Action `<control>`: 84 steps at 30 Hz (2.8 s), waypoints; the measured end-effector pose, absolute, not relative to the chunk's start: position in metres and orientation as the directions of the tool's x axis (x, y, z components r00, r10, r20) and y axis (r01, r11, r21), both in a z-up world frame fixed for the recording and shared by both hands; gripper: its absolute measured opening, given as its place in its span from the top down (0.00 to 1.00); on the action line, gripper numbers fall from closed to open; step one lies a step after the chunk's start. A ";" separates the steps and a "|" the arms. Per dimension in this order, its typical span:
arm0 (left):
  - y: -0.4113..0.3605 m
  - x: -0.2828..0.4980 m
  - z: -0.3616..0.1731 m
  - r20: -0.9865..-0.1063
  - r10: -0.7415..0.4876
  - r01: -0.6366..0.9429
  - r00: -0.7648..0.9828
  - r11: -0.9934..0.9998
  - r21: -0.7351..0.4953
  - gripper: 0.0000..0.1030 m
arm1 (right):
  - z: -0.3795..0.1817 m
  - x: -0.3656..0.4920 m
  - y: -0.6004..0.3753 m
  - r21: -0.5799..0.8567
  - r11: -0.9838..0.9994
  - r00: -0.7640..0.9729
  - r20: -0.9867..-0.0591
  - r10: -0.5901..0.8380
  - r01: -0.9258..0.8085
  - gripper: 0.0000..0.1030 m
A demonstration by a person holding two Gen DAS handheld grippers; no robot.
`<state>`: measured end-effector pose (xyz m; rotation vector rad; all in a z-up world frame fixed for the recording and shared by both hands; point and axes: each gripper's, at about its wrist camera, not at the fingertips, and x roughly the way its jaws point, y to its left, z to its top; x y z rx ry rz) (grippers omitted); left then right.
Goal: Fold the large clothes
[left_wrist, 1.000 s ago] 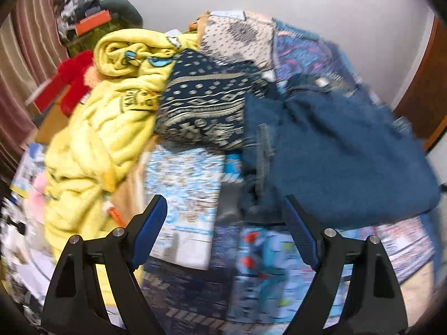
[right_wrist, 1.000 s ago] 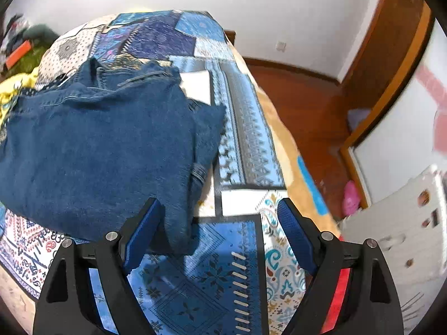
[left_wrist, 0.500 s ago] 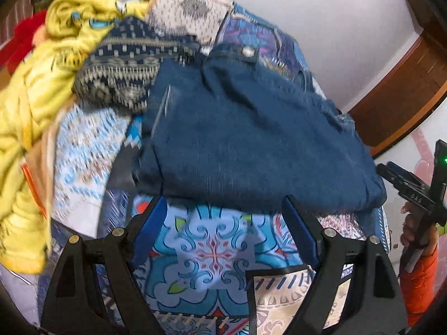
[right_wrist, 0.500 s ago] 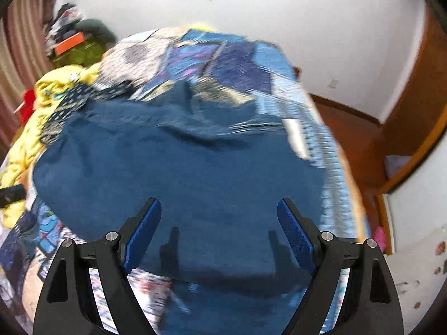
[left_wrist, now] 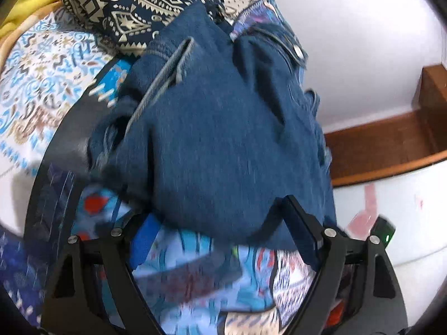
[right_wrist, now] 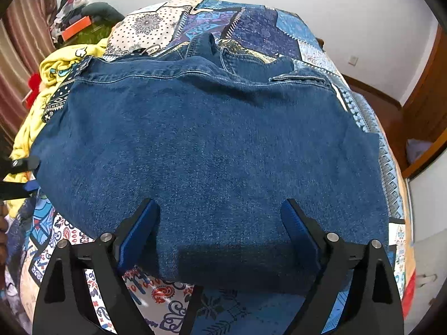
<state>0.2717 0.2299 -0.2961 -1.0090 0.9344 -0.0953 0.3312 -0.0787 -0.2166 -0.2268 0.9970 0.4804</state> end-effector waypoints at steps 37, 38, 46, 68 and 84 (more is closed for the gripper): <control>0.240 0.223 -0.110 -0.430 0.138 -0.331 0.892 0.847 -0.415 0.70 | -0.206 0.305 0.059 0.233 0.736 0.228 -0.854 0.468 -0.636 0.10; 0.241 0.222 -0.113 -0.444 0.152 -0.348 0.883 0.848 -0.400 0.70 | -0.211 0.304 0.065 0.229 0.733 0.219 -0.860 0.460 -0.641 0.09; 0.244 0.229 -0.138 -0.521 0.171 -0.410 0.836 0.826 -0.386 0.70 | -0.224 0.284 0.083 0.017 0.681 0.313 -0.880 0.358 -0.732 0.07; 0.063 0.342 -0.076 -0.427 -0.152 -0.003 0.892 0.940 -0.341 0.73 | -0.163 0.309 -0.138 0.234 0.918 0.482 -0.793 0.371 -0.321 0.07; -0.071 0.340 -0.193 -0.703 -0.307 0.256 0.641 0.950 -0.182 0.74 | -0.185 0.294 -0.222 0.227 0.964 0.486 -0.833 0.267 -0.141 0.07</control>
